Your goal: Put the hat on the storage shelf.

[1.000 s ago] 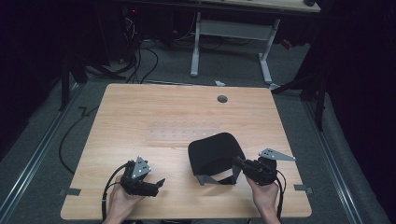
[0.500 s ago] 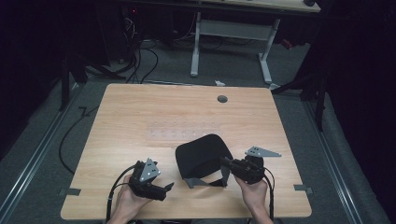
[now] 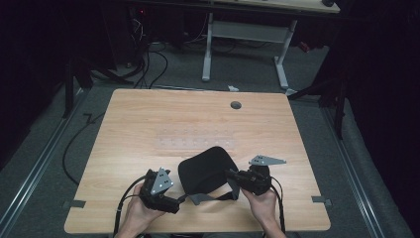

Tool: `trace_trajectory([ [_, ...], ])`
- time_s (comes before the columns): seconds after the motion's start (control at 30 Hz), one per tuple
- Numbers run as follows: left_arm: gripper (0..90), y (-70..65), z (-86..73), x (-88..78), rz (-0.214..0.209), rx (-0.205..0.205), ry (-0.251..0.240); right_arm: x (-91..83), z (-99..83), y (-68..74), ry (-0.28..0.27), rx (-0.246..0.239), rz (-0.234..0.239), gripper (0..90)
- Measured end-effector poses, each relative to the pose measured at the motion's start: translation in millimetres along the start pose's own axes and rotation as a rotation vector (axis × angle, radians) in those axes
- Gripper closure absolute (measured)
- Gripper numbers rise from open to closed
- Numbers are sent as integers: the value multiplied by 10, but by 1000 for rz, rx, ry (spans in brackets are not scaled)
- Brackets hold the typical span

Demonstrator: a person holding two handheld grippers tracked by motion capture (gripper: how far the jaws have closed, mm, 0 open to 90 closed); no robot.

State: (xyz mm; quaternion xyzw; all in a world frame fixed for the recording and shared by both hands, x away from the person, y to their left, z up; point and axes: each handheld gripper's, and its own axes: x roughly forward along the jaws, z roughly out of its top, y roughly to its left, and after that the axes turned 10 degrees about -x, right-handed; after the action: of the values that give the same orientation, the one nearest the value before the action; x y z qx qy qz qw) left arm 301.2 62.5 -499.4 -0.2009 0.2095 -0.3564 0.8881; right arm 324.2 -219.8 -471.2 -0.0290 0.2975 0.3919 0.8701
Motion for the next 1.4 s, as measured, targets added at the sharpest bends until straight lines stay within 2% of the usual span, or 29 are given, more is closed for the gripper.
trace_trajectory([
  [0.27,56,-40,13,6,-7,31,7,52,52,47,43,-20,-21,811],
  [0.43,61,-53,-25,-8,-13,68,0,93,71,83,75,-34,-37,808],
  [0.73,67,-79,-40,8,-32,67,4,126,87,119,91,-38,-41,805],
  [1.07,99,-88,-46,26,-38,76,7,137,85,113,97,-17,-25,805],
  [1.27,104,-81,-50,34,-32,87,12,136,97,116,98,-14,-19,805],
  [1.4,119,-76,-50,32,-26,90,7,125,102,104,94,7,-3,805],
])
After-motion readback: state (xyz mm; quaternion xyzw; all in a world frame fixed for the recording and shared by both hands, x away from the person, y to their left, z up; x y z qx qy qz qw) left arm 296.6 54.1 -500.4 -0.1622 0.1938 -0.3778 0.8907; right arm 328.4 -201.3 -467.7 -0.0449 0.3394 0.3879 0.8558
